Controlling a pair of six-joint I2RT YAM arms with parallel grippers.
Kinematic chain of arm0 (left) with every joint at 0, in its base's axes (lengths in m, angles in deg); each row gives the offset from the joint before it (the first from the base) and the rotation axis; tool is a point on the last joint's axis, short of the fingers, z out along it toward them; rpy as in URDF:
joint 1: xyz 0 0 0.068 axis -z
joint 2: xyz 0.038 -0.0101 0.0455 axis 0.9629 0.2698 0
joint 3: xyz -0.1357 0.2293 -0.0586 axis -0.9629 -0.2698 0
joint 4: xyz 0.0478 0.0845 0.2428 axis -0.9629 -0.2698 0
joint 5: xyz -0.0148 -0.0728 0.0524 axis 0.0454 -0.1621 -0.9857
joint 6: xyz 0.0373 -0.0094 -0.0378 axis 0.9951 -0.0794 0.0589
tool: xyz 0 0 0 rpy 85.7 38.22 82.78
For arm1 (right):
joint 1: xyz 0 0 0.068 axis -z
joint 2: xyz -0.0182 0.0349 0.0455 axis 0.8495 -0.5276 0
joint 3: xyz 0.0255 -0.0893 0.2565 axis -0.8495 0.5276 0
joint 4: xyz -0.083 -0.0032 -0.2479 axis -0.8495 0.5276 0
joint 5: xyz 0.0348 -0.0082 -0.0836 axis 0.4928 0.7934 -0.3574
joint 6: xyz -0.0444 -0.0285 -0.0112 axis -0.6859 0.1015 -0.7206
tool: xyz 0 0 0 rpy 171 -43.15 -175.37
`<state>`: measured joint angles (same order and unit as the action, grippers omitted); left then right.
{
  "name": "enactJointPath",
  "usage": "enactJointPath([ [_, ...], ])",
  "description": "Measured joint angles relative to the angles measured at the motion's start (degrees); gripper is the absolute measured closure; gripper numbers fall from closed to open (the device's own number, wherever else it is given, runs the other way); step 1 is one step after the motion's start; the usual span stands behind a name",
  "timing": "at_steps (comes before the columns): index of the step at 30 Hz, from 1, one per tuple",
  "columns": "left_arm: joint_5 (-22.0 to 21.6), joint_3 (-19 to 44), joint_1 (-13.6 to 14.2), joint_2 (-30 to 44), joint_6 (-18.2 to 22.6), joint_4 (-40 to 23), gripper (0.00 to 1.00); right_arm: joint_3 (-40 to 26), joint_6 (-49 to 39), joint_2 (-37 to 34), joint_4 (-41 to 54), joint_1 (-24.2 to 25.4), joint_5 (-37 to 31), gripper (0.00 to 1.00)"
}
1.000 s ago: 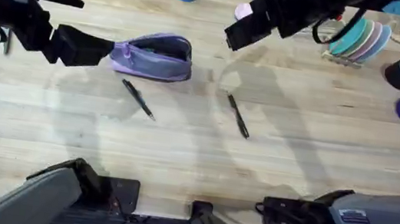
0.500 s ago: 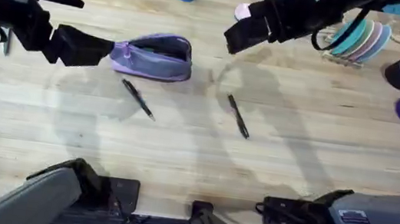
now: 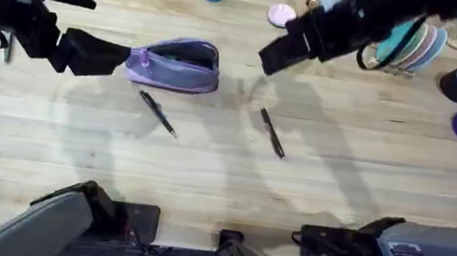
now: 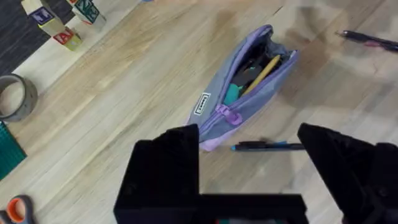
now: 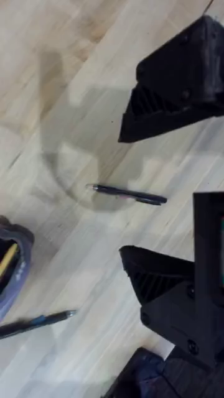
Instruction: Unzip the bag, pick up the pens from the table one at a time and place them inside, then zip the bag closed.
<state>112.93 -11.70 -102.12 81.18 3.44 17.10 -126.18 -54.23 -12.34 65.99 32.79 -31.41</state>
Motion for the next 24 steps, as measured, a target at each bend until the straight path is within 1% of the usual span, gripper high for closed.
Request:
enactJointPath([
  [11, 0.0, 0.0, 0.0, 0.0, 0.0, 0.0, 0.007, 17.3, 1.4, 12.1, -4.3, 0.0, -0.5, 0.005],
  [15, 0.0, 0.0, 0.0, 0.0, 0.0, 0.0, 0.006, 24.0, 3.5, 14.8, -7.4, 0.0, -1.4, 0.005],
  [18, 0.0, 0.0, 0.0, 0.0, 0.0, 0.0, 0.007, 27.7, 4.9, 14.9, -10.3, 0.0, -1.9, 0.005],
  [19, 0.0, 0.0, 0.0, 0.0, 0.0, 0.0, 0.007, 29.9, 5.6, 14.9, -13.4, 0.0, -2.1, 0.005],
  [21, 0.0, 0.0, 0.0, 0.0, 0.0, 0.0, 0.007, 30.4, 6.3, 10.8, -20.0, -2.4, -3.0, 0.004],
  [22, 0.0, 0.0, 0.0, 0.0, 0.0, 0.0, 0.008, 30.4, 6.3, 8.0, -21.6, -3.8, -3.0, 0.005],
  [24, 0.0, 0.0, 0.0, 0.0, 0.0, 0.0, 0.007, 30.4, 6.3, 6.0, -22.5, -4.4, -3.0, 0.005],
])
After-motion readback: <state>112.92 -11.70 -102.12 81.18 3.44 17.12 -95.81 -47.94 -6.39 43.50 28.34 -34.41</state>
